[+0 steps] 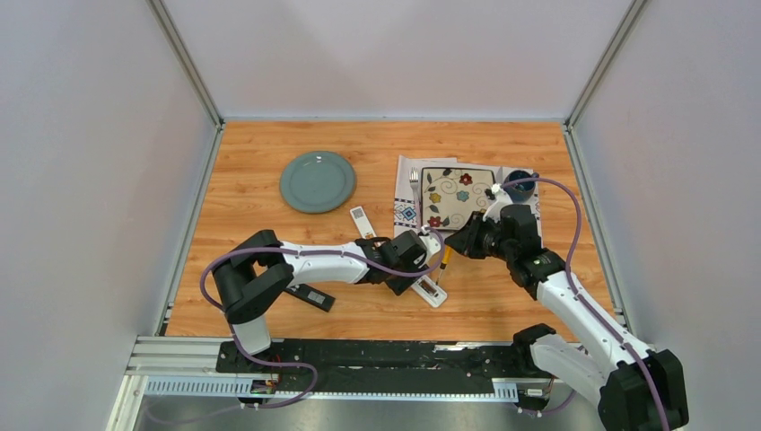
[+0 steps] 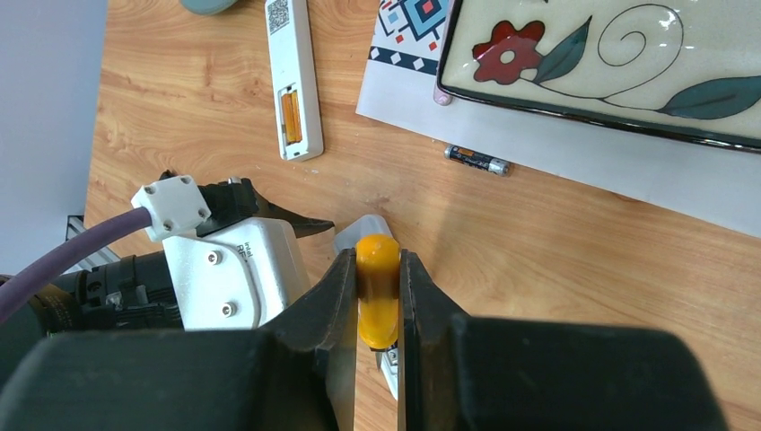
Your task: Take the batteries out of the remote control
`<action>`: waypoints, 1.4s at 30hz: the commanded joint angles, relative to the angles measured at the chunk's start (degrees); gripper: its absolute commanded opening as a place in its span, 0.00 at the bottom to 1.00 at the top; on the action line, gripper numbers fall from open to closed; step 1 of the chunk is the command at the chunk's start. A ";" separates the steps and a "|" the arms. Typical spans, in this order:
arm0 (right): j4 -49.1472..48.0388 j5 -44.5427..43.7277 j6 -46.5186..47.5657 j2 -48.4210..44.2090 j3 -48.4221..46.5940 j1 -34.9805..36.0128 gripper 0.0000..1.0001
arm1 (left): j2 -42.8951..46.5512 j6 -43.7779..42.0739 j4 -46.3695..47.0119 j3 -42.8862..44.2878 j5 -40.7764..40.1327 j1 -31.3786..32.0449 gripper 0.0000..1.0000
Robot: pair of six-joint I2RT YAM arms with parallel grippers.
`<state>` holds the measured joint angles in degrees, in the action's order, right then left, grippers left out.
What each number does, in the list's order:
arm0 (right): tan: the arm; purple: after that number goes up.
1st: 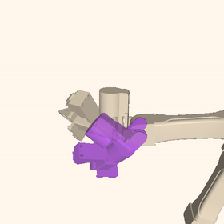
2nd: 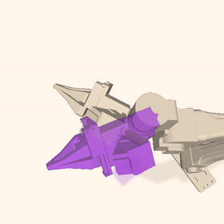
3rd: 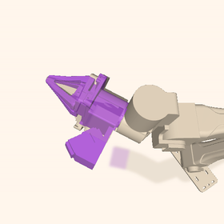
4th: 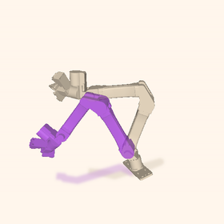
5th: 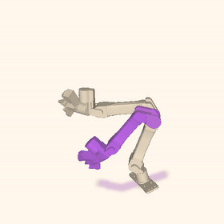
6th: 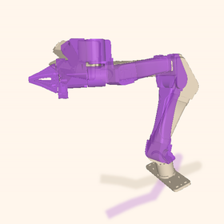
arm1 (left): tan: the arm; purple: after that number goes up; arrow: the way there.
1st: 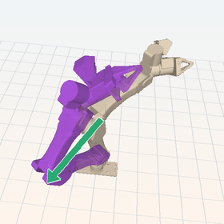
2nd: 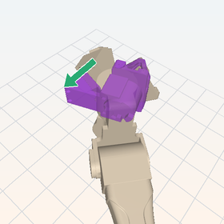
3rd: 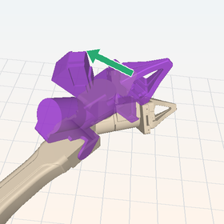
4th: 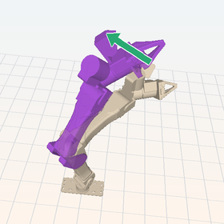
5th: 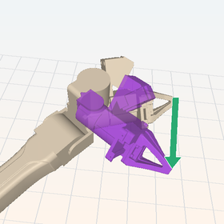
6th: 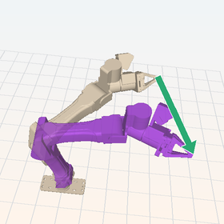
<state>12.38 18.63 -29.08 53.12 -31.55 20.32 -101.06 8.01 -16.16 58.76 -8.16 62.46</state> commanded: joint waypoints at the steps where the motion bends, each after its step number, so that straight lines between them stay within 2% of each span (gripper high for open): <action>1: -4.12 0.88 -0.98 0.14 0.00 -0.28 0.00 | -0.29 0.25 -1.42 -0.66 3.24 -0.32 0.57; 7: -6.57 1.32 -2.29 0.93 1.14 -0.28 0.00 | 5.34 4.73 1.83 -5.06 7.54 -0.23 0.57; 14: -10.27 2.02 -2.65 3.65 2.10 -0.28 0.00 | 7.36 11.40 5.35 -7.43 15.00 -0.23 0.48; 21: -14.14 1.76 -2.39 6.29 2.81 0.86 0.00 | 5.00 13.78 7.02 -6.21 18.79 -0.23 0.42; 23: -14.75 1.23 -2.30 7.08 2.99 1.56 0.00 | 4.55 14.75 7.64 -6.03 19.76 -0.23 0.35; 26: -16.33 0.53 -1.68 7.96 3.95 2.53 0.00 | 3.15 15.89 8.95 -5.94 21.52 -0.32 0.31; 42: -17.04 -5.61 4.12 7.78 7.73 7.19 0.00 | -1.16 19.50 10.54 -5.85 23.54 -2.16 0.17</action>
<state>-3.29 17.10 -28.53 61.73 -24.69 25.39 -100.01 26.50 -5.19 52.27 15.31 60.99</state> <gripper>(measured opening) 0.167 0.179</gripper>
